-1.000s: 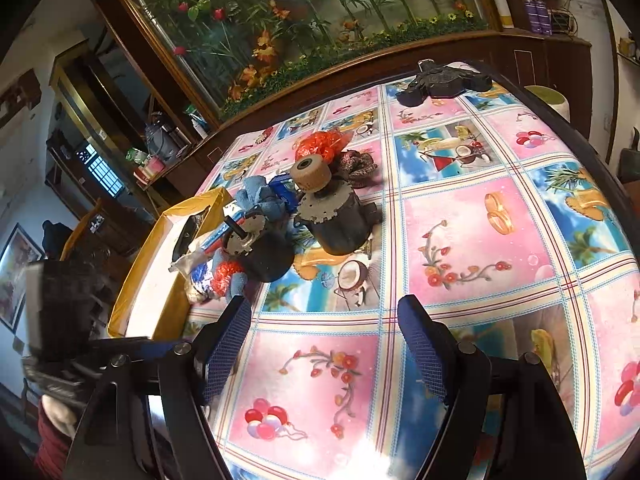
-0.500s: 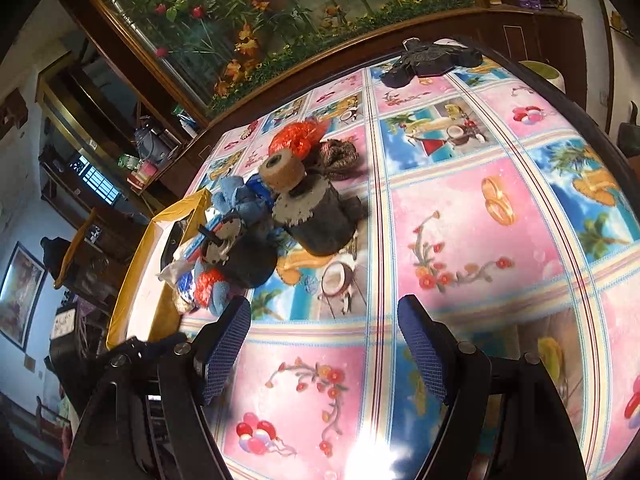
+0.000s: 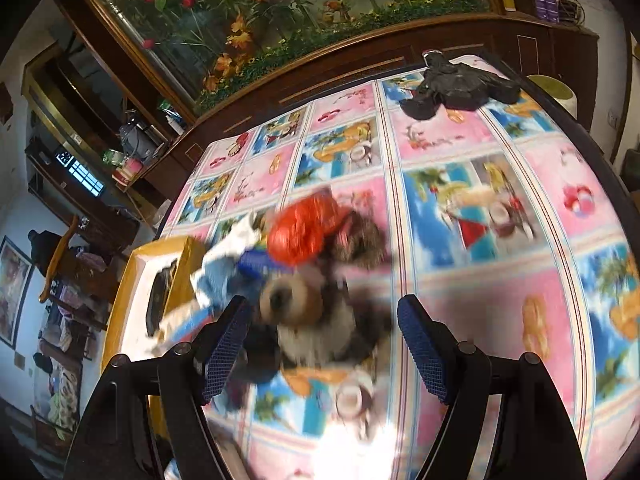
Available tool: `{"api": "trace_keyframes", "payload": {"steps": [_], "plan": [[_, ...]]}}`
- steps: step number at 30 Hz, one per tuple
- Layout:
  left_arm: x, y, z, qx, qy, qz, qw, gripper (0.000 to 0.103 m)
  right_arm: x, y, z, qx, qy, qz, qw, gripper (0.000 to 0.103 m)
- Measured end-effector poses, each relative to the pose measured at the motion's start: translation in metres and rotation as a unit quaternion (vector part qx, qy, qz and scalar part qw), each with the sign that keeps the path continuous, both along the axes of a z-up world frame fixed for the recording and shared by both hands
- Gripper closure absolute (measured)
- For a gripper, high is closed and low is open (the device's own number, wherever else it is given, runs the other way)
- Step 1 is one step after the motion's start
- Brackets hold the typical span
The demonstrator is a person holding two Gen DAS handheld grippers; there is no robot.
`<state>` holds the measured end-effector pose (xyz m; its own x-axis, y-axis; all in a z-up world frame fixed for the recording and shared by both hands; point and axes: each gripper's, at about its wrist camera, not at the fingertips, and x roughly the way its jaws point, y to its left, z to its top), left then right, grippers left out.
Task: Organize soft objects
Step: 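Carry the pink pack and red bag into the box and release both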
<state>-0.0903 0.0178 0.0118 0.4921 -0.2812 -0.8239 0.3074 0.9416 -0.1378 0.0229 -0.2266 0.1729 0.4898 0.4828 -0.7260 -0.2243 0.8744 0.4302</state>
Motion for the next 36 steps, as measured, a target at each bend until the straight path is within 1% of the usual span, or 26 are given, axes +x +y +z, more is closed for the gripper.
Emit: {"api": "trace_keyframes", "payload": {"steps": [1, 2, 5, 6, 8, 9, 11, 12, 14, 15, 17, 19, 21, 24, 29, 36], "plan": [[-0.002, -0.003, 0.001, 0.001, -0.002, -0.003, 1.0, 0.035, 0.016, 0.006, 0.003, 0.002, 0.011, 0.004, 1.0, 0.027], [-0.003, -0.004, 0.001, 0.002, -0.002, -0.005, 1.0, 0.035, 0.029, 0.012, 0.005, 0.001, 0.023, 0.009, 1.0, 0.027], [-0.001, -0.001, 0.002, -0.017, 0.003, -0.004, 0.9998, 0.035, 0.055, 0.032, 0.005, -0.017, 0.043, 0.025, 0.999, 0.028], [0.0, 0.002, 0.002, -0.026, 0.007, -0.001, 0.9996, 0.035, 0.064, 0.041, 0.004, -0.029, 0.05, 0.031, 0.998, 0.031], [0.002, 0.005, 0.002, -0.038, 0.01, 0.002, 0.9992, 0.034, 0.08, 0.057, -0.002, -0.054, 0.064, 0.037, 0.996, 0.039], [0.003, 0.004, 0.002, -0.039, 0.01, 0.002, 0.9992, 0.034, 0.086, 0.064, -0.006, -0.065, 0.071, 0.042, 0.994, 0.046], [0.003, 0.002, 0.002, -0.03, 0.004, 0.001, 0.9995, 0.034, 0.099, 0.079, -0.013, -0.096, 0.094, 0.046, 0.99, 0.053], [0.003, 0.0, 0.001, -0.022, 0.0, 0.001, 0.9998, 0.034, 0.102, 0.084, -0.017, -0.104, 0.099, 0.047, 0.989, 0.058], [0.002, -0.006, 0.001, -0.002, -0.006, 0.002, 1.0, 0.034, 0.104, 0.088, -0.015, -0.108, 0.09, 0.044, 0.989, 0.062], [0.002, -0.007, 0.001, 0.004, -0.008, 0.006, 0.9999, 0.039, 0.103, 0.09, -0.013, -0.11, 0.082, 0.042, 0.99, 0.063], [0.001, -0.007, 0.002, -0.007, -0.005, 0.01, 0.9999, 0.043, 0.098, 0.088, -0.008, -0.108, 0.072, 0.037, 0.991, 0.063], [0.0, -0.003, 0.003, -0.034, 0.003, 0.017, 0.9993, 0.047, 0.092, 0.083, -0.001, -0.102, 0.062, 0.031, 0.992, 0.063], [-0.001, 0.002, 0.004, -0.054, 0.011, 0.023, 0.9982, 0.048, 0.081, 0.076, 0.002, -0.093, 0.054, 0.03, 0.994, 0.063], [-0.01, 0.004, 0.007, -0.065, 0.01, 0.027, 0.9975, 0.048, 0.062, 0.064, 0.015, -0.084, 0.034, 0.028, 0.995, 0.063], [-0.029, 0.002, 0.023, -0.078, -0.004, 0.022, 0.9967, 0.048, 0.027, 0.039, 0.028, -0.087, 0.005, 0.025, 0.996, 0.063], [-0.051, -0.003, 0.042, -0.092, -0.023, 0.022, 0.9952, 0.048, -0.03, 0.004, 0.029, -0.08, -0.003, 0.019, 0.997, 0.063]]}}
